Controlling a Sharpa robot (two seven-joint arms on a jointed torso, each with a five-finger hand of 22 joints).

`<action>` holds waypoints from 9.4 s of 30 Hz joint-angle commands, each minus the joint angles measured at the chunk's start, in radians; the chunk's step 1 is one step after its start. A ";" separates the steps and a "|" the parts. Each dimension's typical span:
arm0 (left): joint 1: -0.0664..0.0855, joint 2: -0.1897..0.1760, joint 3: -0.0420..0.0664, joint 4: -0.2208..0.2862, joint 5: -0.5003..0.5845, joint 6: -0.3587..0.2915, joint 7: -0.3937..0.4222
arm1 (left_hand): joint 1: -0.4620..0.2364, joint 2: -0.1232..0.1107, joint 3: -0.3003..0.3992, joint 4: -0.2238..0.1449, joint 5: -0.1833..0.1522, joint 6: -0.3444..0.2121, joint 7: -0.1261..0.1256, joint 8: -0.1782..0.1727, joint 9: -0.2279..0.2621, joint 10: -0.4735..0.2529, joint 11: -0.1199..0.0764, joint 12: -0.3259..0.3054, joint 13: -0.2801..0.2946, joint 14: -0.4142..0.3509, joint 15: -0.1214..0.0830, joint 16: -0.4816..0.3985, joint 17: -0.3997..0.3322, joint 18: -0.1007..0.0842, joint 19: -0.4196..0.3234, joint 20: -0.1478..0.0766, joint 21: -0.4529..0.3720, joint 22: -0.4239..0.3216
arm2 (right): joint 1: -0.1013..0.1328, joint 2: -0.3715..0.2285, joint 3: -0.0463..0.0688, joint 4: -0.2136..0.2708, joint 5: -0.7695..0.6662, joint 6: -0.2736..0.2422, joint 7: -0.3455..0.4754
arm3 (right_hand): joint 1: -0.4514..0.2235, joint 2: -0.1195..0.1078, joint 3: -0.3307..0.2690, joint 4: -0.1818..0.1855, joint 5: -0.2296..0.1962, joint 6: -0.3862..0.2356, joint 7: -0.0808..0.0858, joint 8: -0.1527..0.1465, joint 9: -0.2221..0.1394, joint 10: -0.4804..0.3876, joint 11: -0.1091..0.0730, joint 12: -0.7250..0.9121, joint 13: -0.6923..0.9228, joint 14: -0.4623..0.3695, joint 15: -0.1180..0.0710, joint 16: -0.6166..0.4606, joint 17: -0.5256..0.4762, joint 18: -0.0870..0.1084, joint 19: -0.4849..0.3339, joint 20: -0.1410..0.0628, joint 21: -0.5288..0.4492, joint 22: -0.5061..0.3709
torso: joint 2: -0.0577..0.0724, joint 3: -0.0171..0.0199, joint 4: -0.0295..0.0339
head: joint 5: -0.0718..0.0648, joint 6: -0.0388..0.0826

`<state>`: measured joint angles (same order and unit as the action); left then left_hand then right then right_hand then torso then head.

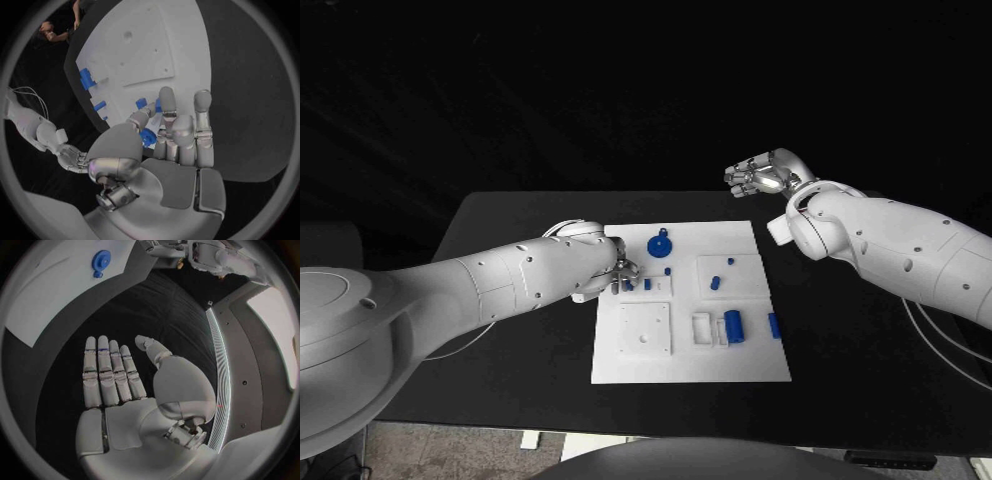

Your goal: Assemble the parts on the task board

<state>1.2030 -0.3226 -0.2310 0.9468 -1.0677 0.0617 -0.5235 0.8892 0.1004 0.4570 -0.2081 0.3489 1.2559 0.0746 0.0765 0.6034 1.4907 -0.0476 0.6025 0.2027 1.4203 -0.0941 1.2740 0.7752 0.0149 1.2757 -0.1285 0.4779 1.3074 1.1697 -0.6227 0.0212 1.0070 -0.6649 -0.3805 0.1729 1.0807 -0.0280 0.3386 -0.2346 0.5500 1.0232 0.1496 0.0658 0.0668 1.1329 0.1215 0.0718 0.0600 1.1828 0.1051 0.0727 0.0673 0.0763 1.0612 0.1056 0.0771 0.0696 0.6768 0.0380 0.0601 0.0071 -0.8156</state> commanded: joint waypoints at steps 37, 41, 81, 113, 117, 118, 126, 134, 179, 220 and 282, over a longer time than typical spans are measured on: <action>-0.016 -0.009 -0.007 0.009 0.023 0.020 0.007 | 0.068 -0.035 -0.246 0.153 -0.091 0.215 -0.129 -0.002 -0.002 0.026 -0.034 0.000 -0.008 0.015 -0.024 -0.012 -0.013 0.006 0.017 0.002 -0.027 0.019 | 0.000 0.001 0.000 -0.002 -0.005 0.014 0.009 | 0.000 -0.013 0.009 0.001 0.015 0.008 0.000 -0.003 -0.001 -0.009 0.002 -0.005 -0.001 -0.005 0.005 -0.005 -0.001 0.004 -0.010 0.001 -0.001 -0.001 | 0.000 -0.0002 0.0000 | -0.003 -0.004; -0.016 -0.016 -0.007 0.009 0.023 0.007 0.007 | 0.069 -0.039 -0.250 0.157 -0.097 0.213 -0.129 -0.002 -0.002 0.026 -0.034 -0.002 -0.009 0.015 -0.024 -0.014 -0.015 0.007 0.018 0.002 -0.028 0.019 | 0.000 0.001 0.000 -0.002 -0.005 0.013 0.009 | 0.000 -0.013 0.009 0.001 0.015 0.008 0.000 -0.003 -0.001 -0.009 0.002 -0.005 -0.001 -0.005 0.005 -0.005 -0.001 0.004 -0.010 0.001 -0.001 -0.001 | 0.000 -0.0005 -0.0004 | -0.004 -0.005; -0.008 -0.090 -0.001 0.051 0.061 -0.078 0.030 | 0.185 -0.211 -0.375 0.352 -0.290 0.159 -0.107 -0.006 -0.049 0.023 -0.022 -0.074 -0.041 -0.017 -0.029 -0.095 -0.113 -0.002 0.014 -0.008 -0.080 0.015 | 0.000 -0.006 0.000 -0.002 -0.005 0.013 0.010 | 0.001 -0.014 0.006 0.004 0.016 0.007 0.000 -0.003 -0.001 -0.011 0.002 -0.005 -0.001 -0.006 0.005 -0.005 -0.001 0.004 -0.011 0.002 -0.001 -0.001 | 0.000 0.0009 0.0004 | -0.009 0.002; -0.005 -0.105 -0.002 0.082 0.008 -0.059 0.013 | 0.155 -0.275 -0.491 0.496 -0.300 -0.051 -0.050 0.062 -0.329 0.008 0.003 -0.217 -0.039 -0.071 -0.014 -0.156 -0.206 -0.006 0.013 -0.001 -0.177 0.014 | 0.000 -0.012 0.000 -0.001 -0.002 0.012 0.009 | 0.001 -0.015 0.004 0.004 0.016 0.005 0.001 -0.003 -0.001 -0.012 0.003 -0.005 -0.001 -0.008 0.006 -0.005 -0.001 0.004 -0.013 0.002 -0.001 -0.001 | 0.001 -0.0002 -0.0009 | -0.008 0.008; -0.005 -0.093 -0.003 0.068 0.000 -0.045 0.005 | 0.152 -0.266 -0.487 0.496 -0.300 -0.048 -0.052 0.082 -0.353 0.010 0.002 -0.217 -0.033 -0.070 -0.015 -0.153 -0.205 -0.008 0.018 -0.003 -0.184 0.017 | 0.000 -0.011 0.000 0.001 -0.002 0.012 0.009 | 0.001 -0.015 0.004 0.004 0.016 0.005 0.001 -0.003 -0.001 -0.012 0.003 -0.005 -0.001 -0.008 0.006 -0.005 -0.001 0.004 -0.013 0.002 -0.001 -0.001 | 0.001 0.0002 -0.0012 | -0.008 0.008; -0.005 -0.090 -0.004 0.064 -0.001 -0.043 0.004 | 0.155 -0.262 -0.485 0.495 -0.300 -0.045 -0.053 0.086 -0.355 0.011 0.001 -0.216 -0.032 -0.068 -0.016 -0.152 -0.205 -0.007 0.020 -0.003 -0.184 0.018 | 0.000 -0.011 0.000 0.001 -0.002 0.013 0.009 | 0.002 -0.015 0.003 0.004 0.016 0.005 0.000 -0.003 -0.001 -0.012 0.003 -0.005 -0.001 -0.008 0.006 -0.005 -0.001 0.004 -0.013 0.002 -0.001 -0.001 | 0.001 0.0002 -0.0011 | -0.009 0.008; -0.008 -0.063 -0.005 0.034 -0.007 -0.032 -0.001 | 0.162 -0.225 -0.483 0.481 -0.300 -0.033 -0.060 0.112 -0.360 0.015 -0.003 -0.207 -0.025 -0.063 -0.018 -0.146 -0.203 -0.008 0.025 -0.005 -0.184 0.019 | 0.000 -0.010 0.000 0.003 -0.002 0.013 0.009 | 0.002 -0.015 0.003 0.004 0.016 0.005 0.000 -0.003 -0.001 -0.012 0.003 -0.005 -0.001 -0.008 0.006 -0.005 -0.001 0.004 -0.013 0.002 -0.001 -0.001 | 0.003 0.0003 -0.0018 | -0.010 0.005; -0.010 -0.048 -0.006 0.014 -0.012 -0.037 -0.004 | 0.156 -0.161 -0.505 0.411 -0.300 -0.010 -0.077 0.189 -0.330 0.018 -0.011 -0.172 -0.009 -0.054 -0.025 -0.128 -0.194 -0.010 0.033 -0.010 -0.174 0.021 | 0.000 -0.009 0.000 0.004 -0.002 0.013 0.009 | 0.002 -0.015 0.003 0.004 0.016 0.005 0.000 -0.003 -0.001 -0.012 0.003 -0.005 -0.001 -0.008 0.006 -0.005 -0.001 0.004 -0.013 0.002 -0.001 -0.001 | 0.002 0.0014 -0.0004 | -0.012 0.002; -0.018 -0.074 -0.006 0.028 0.034 -0.062 0.031 | 0.340 0.022 -0.555 0.163 -0.062 -0.084 -0.055 0.131 -0.416 0.001 0.000 -0.196 -0.029 -0.066 -0.016 -0.136 -0.202 -0.002 0.012 0.000 -0.158 0.017 | 0.000 -0.013 0.000 0.007 -0.002 0.016 0.010 | -0.002 -0.015 0.003 0.010 0.020 0.007 0.000 -0.003 -0.001 -0.012 0.003 -0.004 -0.001 -0.008 0.006 -0.005 -0.001 0.003 -0.013 0.003 -0.001 -0.001 | -0.001 0.0009 0.0007 | -0.020 -0.002; -0.016 -0.140 0.001 0.094 0.175 -0.002 0.070 | 0.249 0.071 -0.362 0.115 0.221 -0.137 -0.007 -0.002 -0.524 -0.044 0.019 -0.202 -0.020 -0.090 0.002 -0.120 -0.213 0.014 0.007 0.016 -0.174 0.020 | -0.001 -0.023 0.000 0.015 0.002 0.021 0.010 | -0.003 -0.020 -0.008 0.016 0.044 -0.001 0.002 -0.003 -0.001 -0.016 0.005 -0.004 -0.001 -0.011 0.007 -0.005 -0.001 0.003 -0.018 0.004 -0.002 -0.001 | -0.001 0.0013 -0.0005 | -0.018 0.003; 0.000 -0.159 0.002 0.055 0.409 -0.052 0.050 | 0.178 -0.045 -0.577 0.278 -0.056 -0.097 -0.023 0.019 -0.484 -0.031 0.013 -0.188 -0.012 -0.082 -0.003 -0.117 -0.208 0.008 0.021 0.013 -0.186 0.020 | -0.001 -0.024 -0.001 0.013 0.004 0.021 0.008 | -0.002 -0.021 -0.012 0.018 0.045 -0.002 0.003 -0.003 -0.001 -0.016 0.006 -0.004 -0.001 -0.011 0.008 -0.005 -0.001 0.003 -0.018 0.005 -0.002 -0.001 | 0.000 0.0014 -0.0005 | -0.019 0.008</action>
<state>1.2009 -0.4849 -0.2294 1.0030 -0.7157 0.0104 -0.4607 1.0676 0.0492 -0.1188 0.0754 0.2858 1.1527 0.0496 0.0922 0.1188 1.4561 -0.0320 0.4094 0.1899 1.3364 -0.0965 1.1538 0.5660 0.0150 1.2990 -0.1160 0.2880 1.3080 1.1693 -0.6470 0.0205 1.0188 -0.6606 -0.3732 0.1731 1.0769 -0.0397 0.3287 -0.2194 0.5906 1.0231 0.1495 0.0658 0.0668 1.1221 0.1251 0.0718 0.0601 1.1767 0.1111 0.0727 0.0681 0.0762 1.0505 0.1089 0.0771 0.0697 0.6763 0.0389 0.0596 -0.0117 -0.8085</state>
